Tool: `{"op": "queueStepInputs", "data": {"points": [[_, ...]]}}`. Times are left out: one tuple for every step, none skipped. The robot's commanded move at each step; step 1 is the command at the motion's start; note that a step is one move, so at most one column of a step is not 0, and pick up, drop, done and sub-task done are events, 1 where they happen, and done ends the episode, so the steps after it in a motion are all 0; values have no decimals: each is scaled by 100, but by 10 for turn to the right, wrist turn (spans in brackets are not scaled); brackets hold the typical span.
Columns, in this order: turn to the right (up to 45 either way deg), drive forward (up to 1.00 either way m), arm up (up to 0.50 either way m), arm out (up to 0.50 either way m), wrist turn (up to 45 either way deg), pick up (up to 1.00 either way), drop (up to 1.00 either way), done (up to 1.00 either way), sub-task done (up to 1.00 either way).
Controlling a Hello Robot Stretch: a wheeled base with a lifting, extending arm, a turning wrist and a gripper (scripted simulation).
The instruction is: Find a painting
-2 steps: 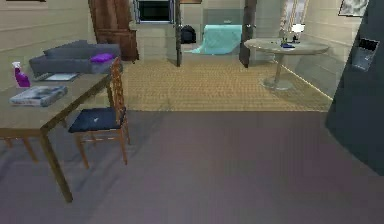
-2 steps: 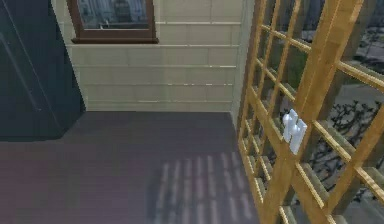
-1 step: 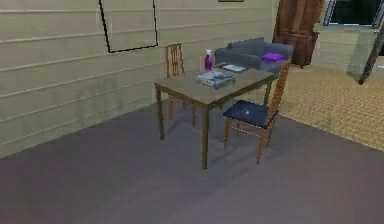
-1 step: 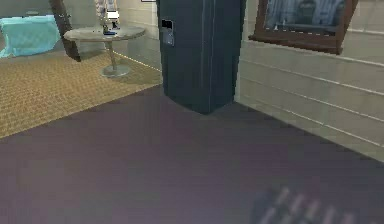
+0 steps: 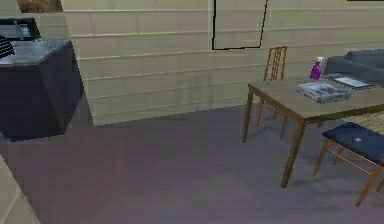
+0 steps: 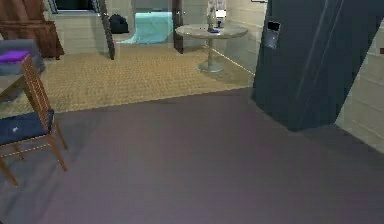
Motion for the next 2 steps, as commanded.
{"op": "queueStepInputs", "data": {"points": [[0, 100, 0, 0, 0, 0, 0, 0, 0], [-30, 0, 0, 0, 0, 0, 0, 0, 0]]}}
